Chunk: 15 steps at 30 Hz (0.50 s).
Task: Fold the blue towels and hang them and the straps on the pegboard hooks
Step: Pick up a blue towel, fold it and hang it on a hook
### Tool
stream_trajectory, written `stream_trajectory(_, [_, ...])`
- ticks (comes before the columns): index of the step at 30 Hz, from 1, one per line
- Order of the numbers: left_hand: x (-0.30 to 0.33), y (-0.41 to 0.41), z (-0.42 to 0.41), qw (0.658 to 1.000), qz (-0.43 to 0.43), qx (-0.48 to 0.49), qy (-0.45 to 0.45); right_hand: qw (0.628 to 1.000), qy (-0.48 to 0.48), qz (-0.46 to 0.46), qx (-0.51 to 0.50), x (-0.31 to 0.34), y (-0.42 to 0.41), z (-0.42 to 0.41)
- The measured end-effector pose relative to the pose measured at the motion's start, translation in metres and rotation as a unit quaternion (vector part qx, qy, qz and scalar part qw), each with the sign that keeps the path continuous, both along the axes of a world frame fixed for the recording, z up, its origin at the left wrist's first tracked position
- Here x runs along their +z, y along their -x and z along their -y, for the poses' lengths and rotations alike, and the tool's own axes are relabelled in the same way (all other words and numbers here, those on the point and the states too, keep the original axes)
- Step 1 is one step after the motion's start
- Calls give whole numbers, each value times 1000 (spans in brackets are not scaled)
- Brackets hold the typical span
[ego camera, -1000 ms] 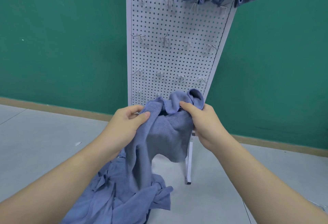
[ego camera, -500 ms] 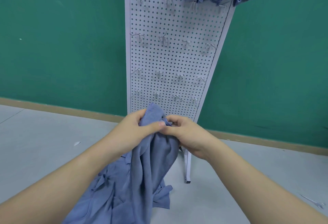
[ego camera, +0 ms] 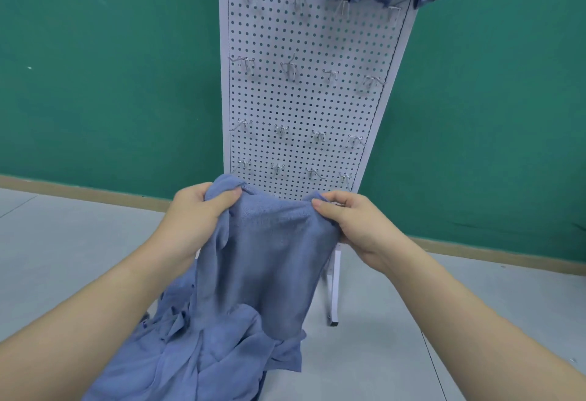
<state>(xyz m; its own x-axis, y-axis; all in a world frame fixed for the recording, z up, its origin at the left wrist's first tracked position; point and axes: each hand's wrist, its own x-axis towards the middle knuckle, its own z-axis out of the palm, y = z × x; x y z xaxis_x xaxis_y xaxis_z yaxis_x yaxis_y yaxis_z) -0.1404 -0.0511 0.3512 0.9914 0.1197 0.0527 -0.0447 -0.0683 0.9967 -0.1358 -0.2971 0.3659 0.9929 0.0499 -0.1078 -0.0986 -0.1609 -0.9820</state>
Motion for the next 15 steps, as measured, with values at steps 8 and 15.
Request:
stream_trajectory(8, [2,12,23,985,-57,-112,117,996,-83,-20,24,-7,5,-14])
stream_trajectory(15, [-9,20,48,987,-53,-130,80,992,-101,18,72,-11,13,-37])
